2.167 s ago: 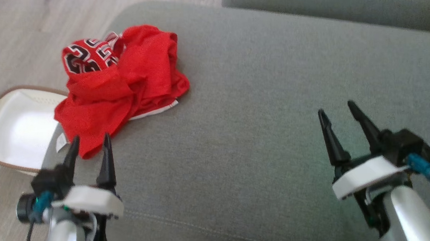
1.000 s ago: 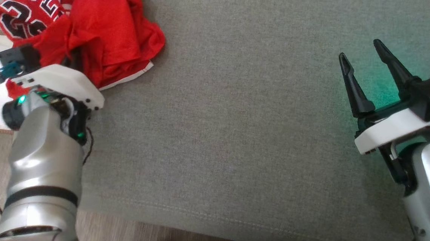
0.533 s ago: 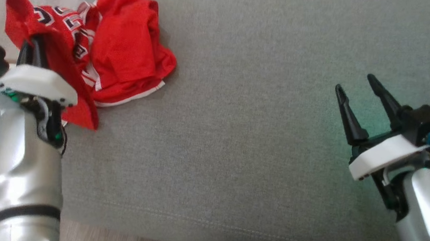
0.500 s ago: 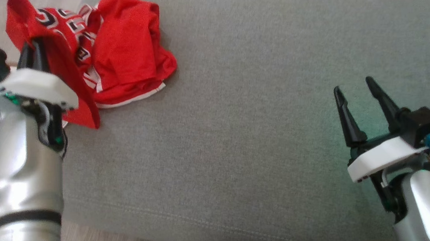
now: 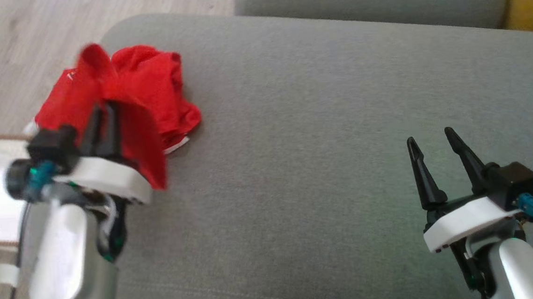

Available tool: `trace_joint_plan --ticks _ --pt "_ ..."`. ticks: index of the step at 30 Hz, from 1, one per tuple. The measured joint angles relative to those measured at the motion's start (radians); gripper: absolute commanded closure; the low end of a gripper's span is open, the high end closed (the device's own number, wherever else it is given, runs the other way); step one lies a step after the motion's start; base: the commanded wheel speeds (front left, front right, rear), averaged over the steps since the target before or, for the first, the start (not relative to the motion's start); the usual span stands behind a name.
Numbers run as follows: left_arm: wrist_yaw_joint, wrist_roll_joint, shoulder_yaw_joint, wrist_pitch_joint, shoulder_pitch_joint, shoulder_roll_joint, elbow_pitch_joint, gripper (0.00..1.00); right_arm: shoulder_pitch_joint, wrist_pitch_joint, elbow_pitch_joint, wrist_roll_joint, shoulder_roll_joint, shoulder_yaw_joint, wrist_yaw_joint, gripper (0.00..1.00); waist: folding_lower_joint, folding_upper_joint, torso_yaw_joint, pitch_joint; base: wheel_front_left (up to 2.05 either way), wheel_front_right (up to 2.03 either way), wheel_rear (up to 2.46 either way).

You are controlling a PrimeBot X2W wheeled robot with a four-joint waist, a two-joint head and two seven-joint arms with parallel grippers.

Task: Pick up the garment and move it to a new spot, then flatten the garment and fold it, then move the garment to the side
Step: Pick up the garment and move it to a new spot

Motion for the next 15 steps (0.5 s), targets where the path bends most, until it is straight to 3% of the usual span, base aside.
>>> trace_joint_plan --ticks 7,15 --pt "-0.014 0.008 -0.106 0.099 0.085 -0.030 -0.170 1.00 0.011 0.003 -0.030 0.001 0.013 0.002 0.000 0.00 0.0000 0.0000 -0.092 -0.010 0.00 0.00 0.00" --pt "-0.040 0.004 -0.222 0.121 0.083 -0.070 -0.183 1.00 0.001 0.013 -0.063 0.001 0.015 0.008 0.000 0.00 0.0000 0.0000 -0.217 0.018 0.00 0.00 0.00"
